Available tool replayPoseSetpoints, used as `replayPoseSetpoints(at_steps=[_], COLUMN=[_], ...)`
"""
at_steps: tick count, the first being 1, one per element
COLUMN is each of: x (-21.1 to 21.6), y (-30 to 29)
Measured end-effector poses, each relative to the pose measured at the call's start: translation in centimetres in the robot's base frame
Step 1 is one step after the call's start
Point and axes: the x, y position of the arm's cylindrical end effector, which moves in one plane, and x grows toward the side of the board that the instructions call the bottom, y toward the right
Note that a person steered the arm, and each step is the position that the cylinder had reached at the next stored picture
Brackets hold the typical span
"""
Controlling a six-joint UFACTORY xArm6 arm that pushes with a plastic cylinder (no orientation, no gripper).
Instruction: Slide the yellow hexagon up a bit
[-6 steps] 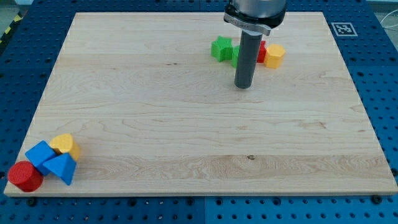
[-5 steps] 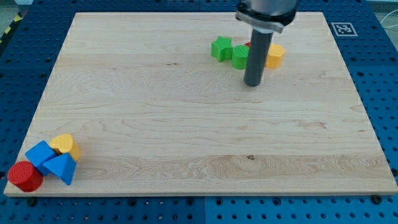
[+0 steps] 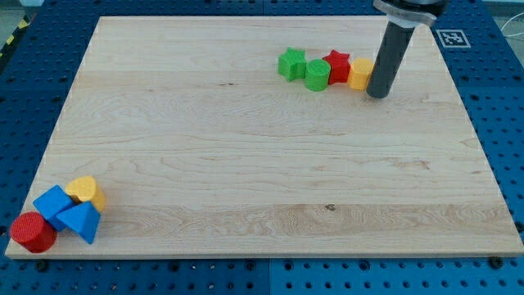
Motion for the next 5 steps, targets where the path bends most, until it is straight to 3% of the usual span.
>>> replayPoseSetpoints(at_steps=[5], x=[-1.6], y=[-2.3])
